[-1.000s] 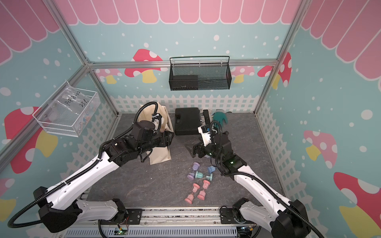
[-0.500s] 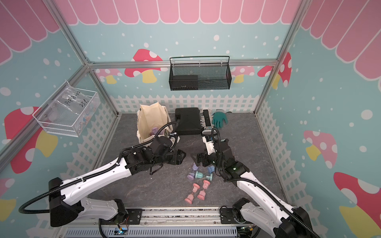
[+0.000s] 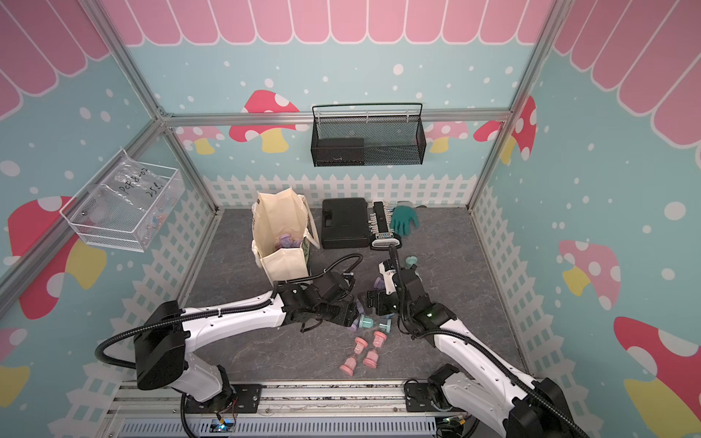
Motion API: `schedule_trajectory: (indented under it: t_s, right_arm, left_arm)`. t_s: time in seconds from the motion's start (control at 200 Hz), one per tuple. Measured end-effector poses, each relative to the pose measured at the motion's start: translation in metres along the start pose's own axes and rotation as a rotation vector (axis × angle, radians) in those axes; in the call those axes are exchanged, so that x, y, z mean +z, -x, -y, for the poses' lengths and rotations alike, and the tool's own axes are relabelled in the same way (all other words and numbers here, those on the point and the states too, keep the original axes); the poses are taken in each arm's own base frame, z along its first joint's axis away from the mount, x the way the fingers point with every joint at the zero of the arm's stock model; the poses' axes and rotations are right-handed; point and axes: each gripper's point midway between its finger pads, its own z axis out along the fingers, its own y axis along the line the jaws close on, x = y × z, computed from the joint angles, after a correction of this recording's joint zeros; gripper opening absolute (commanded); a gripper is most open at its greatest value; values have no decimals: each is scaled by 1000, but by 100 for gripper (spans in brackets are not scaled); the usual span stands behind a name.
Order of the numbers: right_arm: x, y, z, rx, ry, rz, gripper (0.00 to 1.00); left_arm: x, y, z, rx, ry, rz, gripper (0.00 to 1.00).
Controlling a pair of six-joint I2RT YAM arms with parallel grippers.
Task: Put the hourglass into the canvas bag
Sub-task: Pick up the hourglass from the center of the board.
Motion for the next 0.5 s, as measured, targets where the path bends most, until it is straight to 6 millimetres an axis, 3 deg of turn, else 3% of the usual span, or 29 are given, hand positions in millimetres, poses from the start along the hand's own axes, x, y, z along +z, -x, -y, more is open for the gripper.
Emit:
schedule_trajectory:
  t_s: [0.5]
  right_arm:
    - [5, -12, 12, 42, -50, -32, 100]
  left_arm:
    - [51, -22, -13, -52, 47, -82, 68]
